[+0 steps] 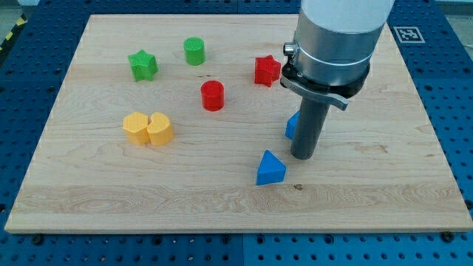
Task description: Slightly push the blue triangle upward
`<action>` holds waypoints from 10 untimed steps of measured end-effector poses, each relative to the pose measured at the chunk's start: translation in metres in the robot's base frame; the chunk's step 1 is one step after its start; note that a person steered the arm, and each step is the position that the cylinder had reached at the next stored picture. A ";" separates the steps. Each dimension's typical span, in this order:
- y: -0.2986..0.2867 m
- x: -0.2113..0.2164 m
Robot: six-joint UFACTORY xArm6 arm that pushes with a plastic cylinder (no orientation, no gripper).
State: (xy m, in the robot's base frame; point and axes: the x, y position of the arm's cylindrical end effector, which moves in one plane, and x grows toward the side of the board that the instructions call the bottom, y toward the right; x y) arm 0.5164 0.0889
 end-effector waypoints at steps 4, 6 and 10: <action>0.015 0.032; -0.003 0.077; -0.044 0.050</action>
State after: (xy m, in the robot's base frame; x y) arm 0.5667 0.0450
